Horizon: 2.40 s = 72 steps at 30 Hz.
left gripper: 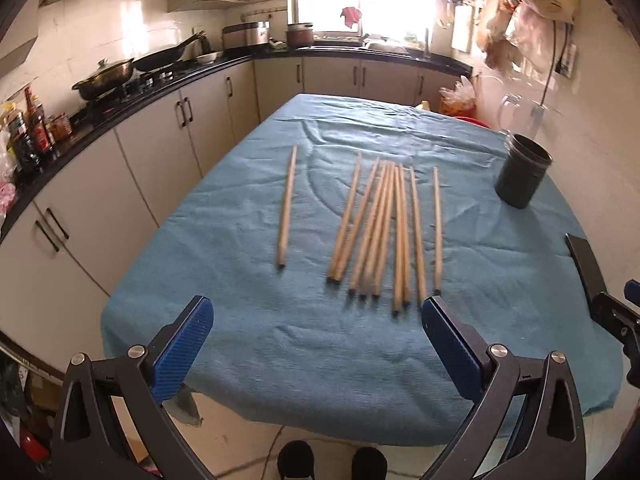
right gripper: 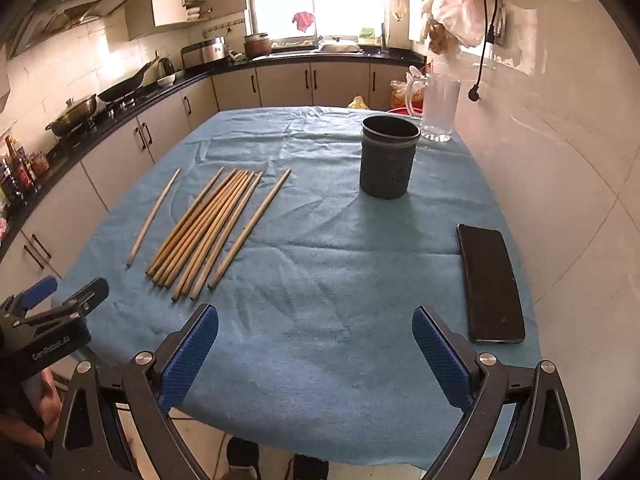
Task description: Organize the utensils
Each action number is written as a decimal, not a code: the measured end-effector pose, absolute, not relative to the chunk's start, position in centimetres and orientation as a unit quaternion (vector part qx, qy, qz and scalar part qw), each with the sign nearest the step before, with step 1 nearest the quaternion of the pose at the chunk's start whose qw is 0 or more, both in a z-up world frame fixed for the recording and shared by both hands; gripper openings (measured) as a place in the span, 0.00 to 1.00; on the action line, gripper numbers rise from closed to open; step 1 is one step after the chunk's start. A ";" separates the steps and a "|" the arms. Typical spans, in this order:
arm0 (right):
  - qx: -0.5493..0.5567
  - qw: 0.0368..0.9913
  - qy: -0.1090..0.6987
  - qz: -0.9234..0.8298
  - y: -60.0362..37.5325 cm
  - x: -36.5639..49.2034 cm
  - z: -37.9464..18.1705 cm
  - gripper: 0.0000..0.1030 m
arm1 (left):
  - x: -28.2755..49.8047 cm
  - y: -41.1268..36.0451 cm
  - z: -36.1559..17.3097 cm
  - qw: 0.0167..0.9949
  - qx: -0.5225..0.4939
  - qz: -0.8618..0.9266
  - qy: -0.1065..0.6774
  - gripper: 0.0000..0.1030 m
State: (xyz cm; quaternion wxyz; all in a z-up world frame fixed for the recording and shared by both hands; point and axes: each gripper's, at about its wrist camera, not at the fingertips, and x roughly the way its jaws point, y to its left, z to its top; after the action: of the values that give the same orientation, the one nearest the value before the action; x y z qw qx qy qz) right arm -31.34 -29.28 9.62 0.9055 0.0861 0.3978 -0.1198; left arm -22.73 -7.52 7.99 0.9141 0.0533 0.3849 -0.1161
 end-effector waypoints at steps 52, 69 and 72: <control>0.076 0.915 0.388 -0.081 -29.8 -30.8 10.0 0.96 | -23.3 -8.9 9.2 0.921 0.053 -0.112 0.370 1.00; 0.088 0.911 0.396 -0.071 -31.3 -29.1 9.5 0.96 | -22.2 -9.7 9.7 0.919 0.065 -0.105 0.374 1.00; 0.099 0.906 0.405 -0.071 -31.8 -28.4 9.1 0.96 | -21.5 -9.2 9.6 0.911 0.078 -0.100 0.392 1.00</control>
State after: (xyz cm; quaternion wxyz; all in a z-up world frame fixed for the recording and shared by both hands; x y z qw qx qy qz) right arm -28.41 -31.81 9.12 0.9061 0.0990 0.4052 -0.0713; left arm -21.51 -9.19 9.58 0.9114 0.0777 0.3916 -0.0998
